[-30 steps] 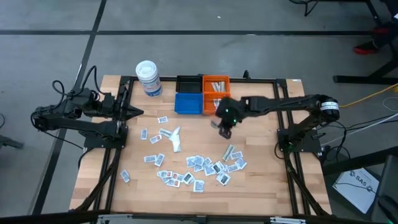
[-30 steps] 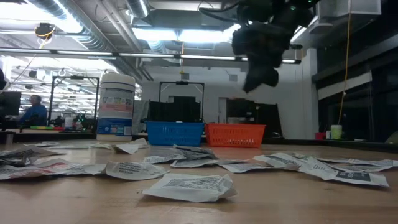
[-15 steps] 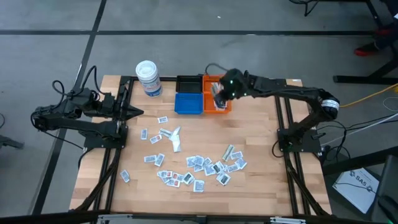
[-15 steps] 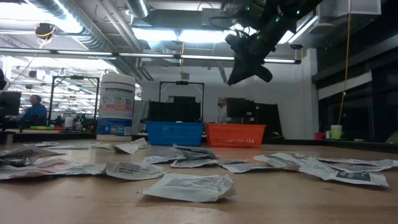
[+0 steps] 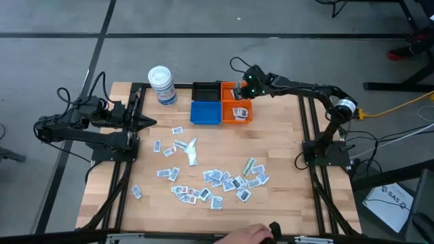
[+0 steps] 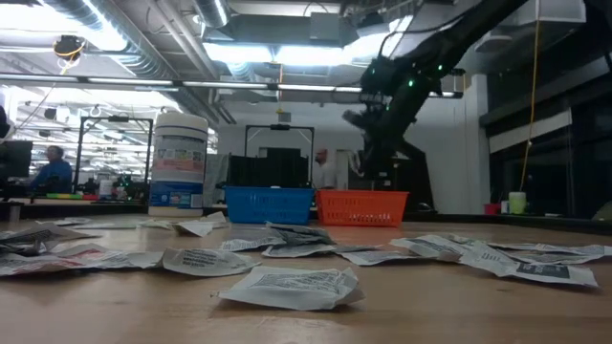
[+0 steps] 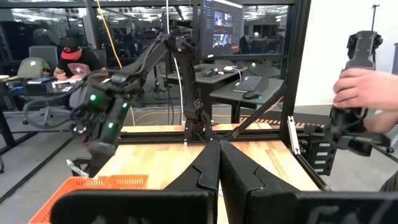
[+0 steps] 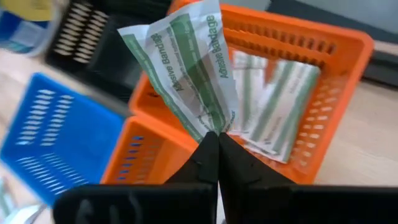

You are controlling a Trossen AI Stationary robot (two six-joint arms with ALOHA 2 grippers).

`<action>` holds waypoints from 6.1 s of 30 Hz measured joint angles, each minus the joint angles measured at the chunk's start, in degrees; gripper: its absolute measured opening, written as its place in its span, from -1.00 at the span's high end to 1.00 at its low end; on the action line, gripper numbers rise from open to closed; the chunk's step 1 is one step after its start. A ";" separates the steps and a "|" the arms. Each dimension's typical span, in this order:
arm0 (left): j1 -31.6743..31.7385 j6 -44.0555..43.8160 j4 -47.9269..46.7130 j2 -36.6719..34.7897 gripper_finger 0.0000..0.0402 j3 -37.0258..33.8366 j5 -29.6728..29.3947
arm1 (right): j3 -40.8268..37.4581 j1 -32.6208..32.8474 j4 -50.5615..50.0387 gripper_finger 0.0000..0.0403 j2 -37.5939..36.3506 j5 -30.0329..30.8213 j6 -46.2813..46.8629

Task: Pick & Place First Aid Supplies
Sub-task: Put the bandage pack into the top orange bin

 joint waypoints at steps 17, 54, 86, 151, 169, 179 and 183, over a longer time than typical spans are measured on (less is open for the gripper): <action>-0.01 -0.01 0.00 0.02 0.98 0.00 0.01 | 0.00 -3.35 0.50 0.90 2.23 -0.01 2.66; 0.00 0.03 0.00 0.02 0.98 0.00 0.00 | -0.04 2.81 -15.31 0.24 -10.31 -14.11 -28.23; 0.01 0.02 0.00 0.01 0.98 0.00 0.00 | -10.33 33.62 -20.36 0.24 -10.95 -7.80 -47.46; 0.01 0.03 0.00 0.02 0.98 0.00 0.01 | -15.76 37.76 -9.13 0.99 -1.36 -8.25 -36.51; 0.00 -0.01 0.00 0.02 0.98 0.00 0.01 | -12.91 36.40 -8.52 1.00 -7.22 -9.40 -29.95; 0.00 0.03 0.00 0.01 0.98 0.00 0.00 | -5.53 32.55 -8.85 1.00 -8.29 -8.97 -27.44; 0.01 0.03 0.00 0.00 0.98 0.00 -0.01 | -2.57 30.43 -8.93 1.00 -8.29 -9.00 -25.89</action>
